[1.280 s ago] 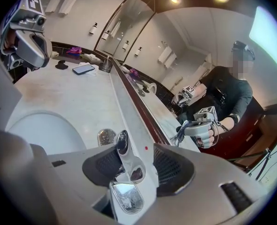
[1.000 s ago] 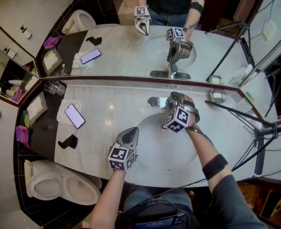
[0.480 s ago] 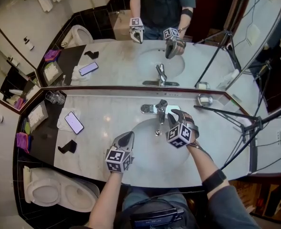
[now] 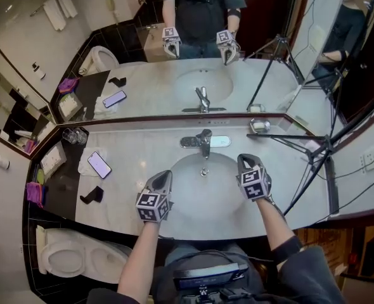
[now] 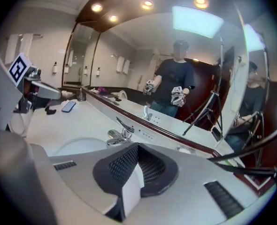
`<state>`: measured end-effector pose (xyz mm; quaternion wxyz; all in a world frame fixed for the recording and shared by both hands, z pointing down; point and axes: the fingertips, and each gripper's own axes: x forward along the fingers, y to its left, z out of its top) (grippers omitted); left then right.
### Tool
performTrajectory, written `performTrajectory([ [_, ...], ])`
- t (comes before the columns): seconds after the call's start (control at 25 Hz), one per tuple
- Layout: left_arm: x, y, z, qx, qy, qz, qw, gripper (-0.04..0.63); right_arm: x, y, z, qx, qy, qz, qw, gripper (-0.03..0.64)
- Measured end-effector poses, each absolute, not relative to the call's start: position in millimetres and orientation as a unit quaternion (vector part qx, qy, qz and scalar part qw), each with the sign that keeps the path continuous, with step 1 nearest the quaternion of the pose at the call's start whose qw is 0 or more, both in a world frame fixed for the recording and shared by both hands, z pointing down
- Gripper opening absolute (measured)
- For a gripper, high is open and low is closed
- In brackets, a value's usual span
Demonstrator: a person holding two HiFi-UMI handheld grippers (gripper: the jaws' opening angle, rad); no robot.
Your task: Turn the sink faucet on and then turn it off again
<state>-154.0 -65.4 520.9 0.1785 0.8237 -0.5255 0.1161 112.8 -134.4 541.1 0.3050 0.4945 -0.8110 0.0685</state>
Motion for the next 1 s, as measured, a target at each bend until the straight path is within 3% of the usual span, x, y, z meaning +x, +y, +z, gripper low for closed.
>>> performTrajectory([
  [0.36, -151.4, -47.5, 518.1, 0.828, -0.519, 0.115, 0.182, 0.003, 170.8, -78.5, 552.8, 0.541, -0.794, 0.189, 0.201, 0.017],
  [1.0, -149.1, -35.5, 521.3, 0.834, -0.508, 0.118, 0.180, 0.003, 185.7, -50.7, 573.9, 0.547, -0.782, 0.215, 0.208, 0.018],
])
